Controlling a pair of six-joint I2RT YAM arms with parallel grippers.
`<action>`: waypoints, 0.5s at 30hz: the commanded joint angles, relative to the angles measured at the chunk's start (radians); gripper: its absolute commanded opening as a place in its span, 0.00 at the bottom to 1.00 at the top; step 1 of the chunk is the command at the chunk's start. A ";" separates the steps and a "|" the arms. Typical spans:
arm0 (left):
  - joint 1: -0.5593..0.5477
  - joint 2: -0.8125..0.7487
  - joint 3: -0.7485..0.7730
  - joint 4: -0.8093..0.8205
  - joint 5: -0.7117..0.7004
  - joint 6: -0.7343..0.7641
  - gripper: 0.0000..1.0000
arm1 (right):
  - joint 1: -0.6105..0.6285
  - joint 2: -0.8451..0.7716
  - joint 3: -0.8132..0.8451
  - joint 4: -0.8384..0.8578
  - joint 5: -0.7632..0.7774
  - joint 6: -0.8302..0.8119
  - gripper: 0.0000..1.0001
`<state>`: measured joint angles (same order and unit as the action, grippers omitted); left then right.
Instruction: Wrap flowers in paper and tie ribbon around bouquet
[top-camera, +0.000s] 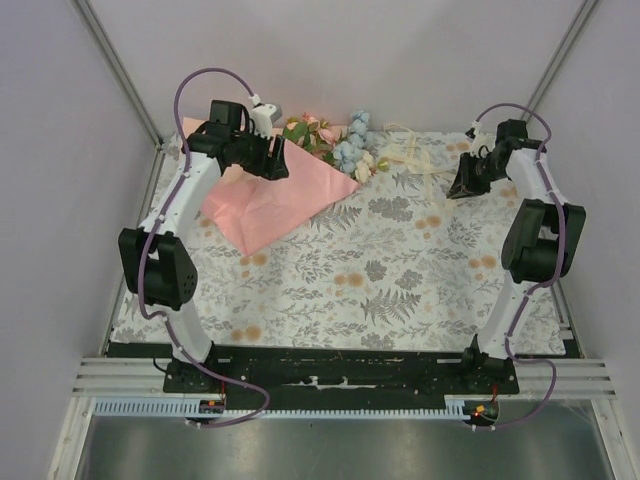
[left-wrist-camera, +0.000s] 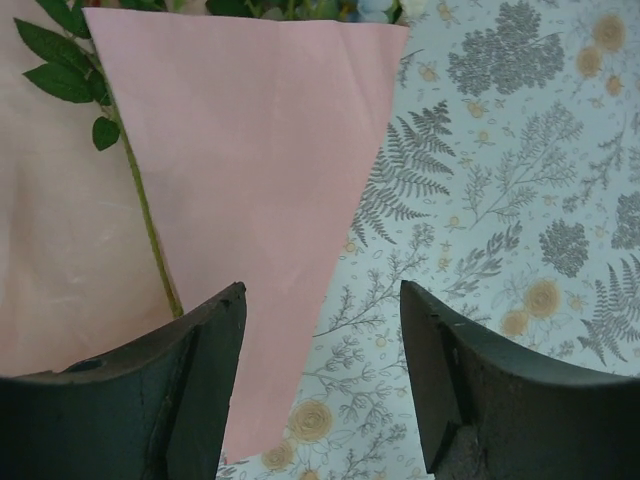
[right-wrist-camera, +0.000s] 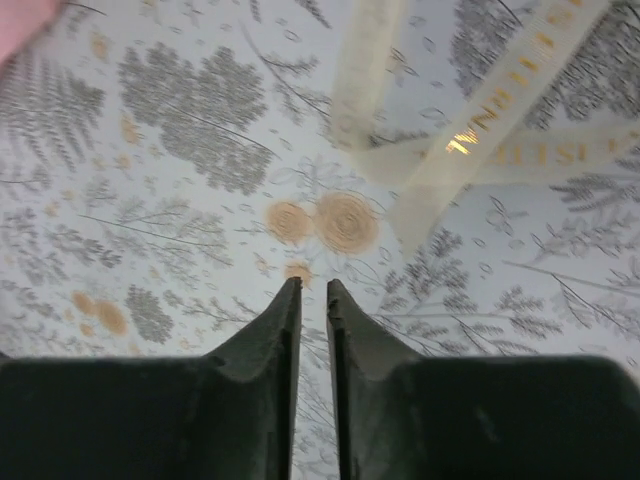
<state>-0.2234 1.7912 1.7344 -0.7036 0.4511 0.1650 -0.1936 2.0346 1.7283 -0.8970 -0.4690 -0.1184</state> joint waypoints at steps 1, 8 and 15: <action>0.021 0.118 0.086 -0.100 -0.044 0.077 0.66 | 0.016 -0.028 0.039 0.022 -0.263 -0.063 0.28; 0.133 0.273 0.102 -0.030 -0.017 0.054 0.50 | 0.304 -0.051 0.034 0.321 -0.513 0.201 0.40; 0.157 0.335 0.122 0.047 0.100 0.025 0.52 | 0.569 0.142 0.143 0.602 -0.439 0.488 0.52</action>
<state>-0.0669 2.1403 1.8248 -0.7422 0.4652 0.1963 0.3000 2.0777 1.7973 -0.4889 -0.9165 0.1757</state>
